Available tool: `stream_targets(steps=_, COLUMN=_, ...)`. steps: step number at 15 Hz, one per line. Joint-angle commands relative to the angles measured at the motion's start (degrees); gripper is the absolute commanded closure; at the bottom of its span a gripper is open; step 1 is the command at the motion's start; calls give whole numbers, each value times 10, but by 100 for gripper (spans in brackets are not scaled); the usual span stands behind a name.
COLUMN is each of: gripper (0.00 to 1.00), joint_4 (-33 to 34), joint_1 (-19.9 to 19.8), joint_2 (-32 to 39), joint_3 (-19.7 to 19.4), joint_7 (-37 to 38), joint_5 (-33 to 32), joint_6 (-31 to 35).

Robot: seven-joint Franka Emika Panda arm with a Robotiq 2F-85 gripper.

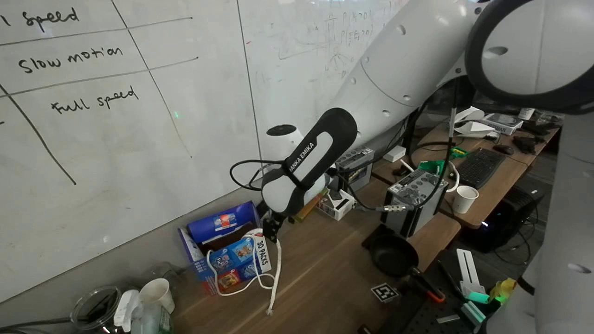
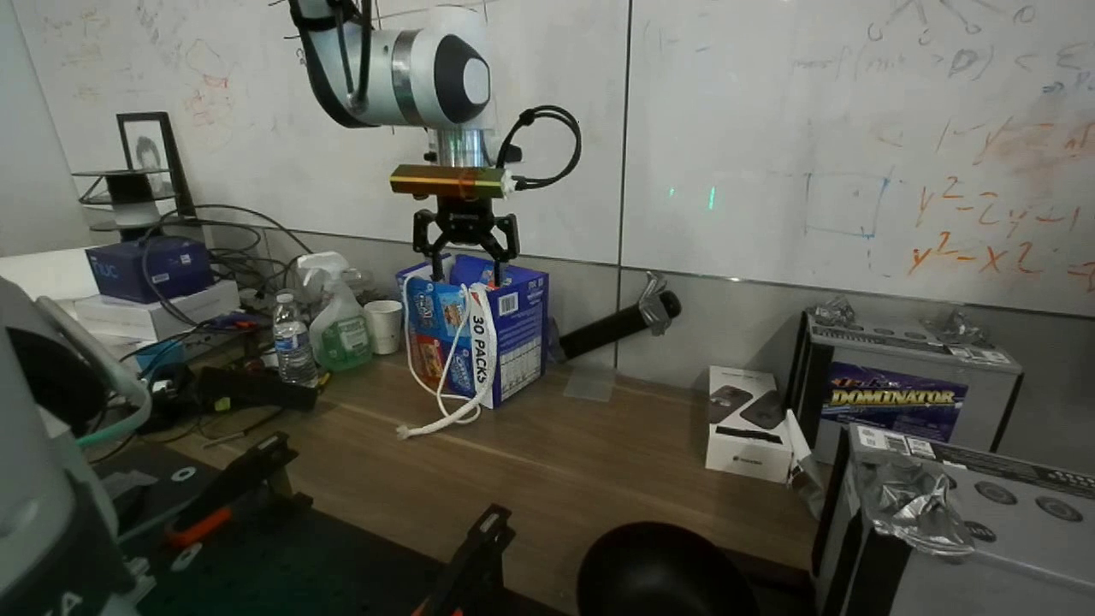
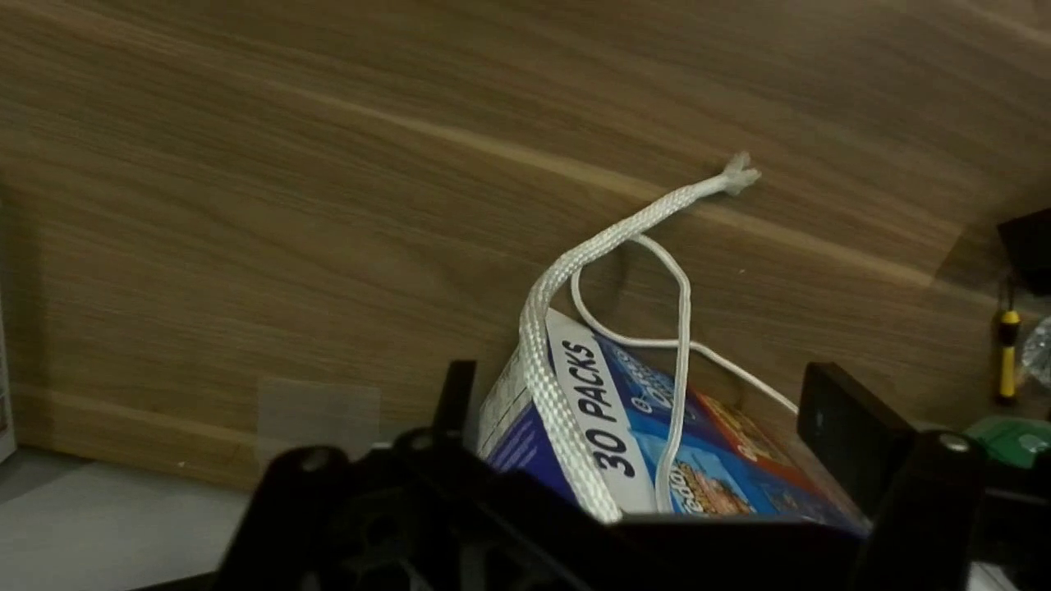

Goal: Put the white strings inside the box.

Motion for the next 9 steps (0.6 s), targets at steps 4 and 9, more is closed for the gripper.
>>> stream_targets(steps=4, gripper=0, joint_4=-3, joint_1=-81, joint_2=54, joint_3=64, joint_7=-170, joint_5=93, joint_6=30)
stream_targets(steps=9, gripper=0, joint_4=4, joint_1=-124, joint_2=105, joint_3=99, joint_7=-250, joint_5=107, joint_6=47)
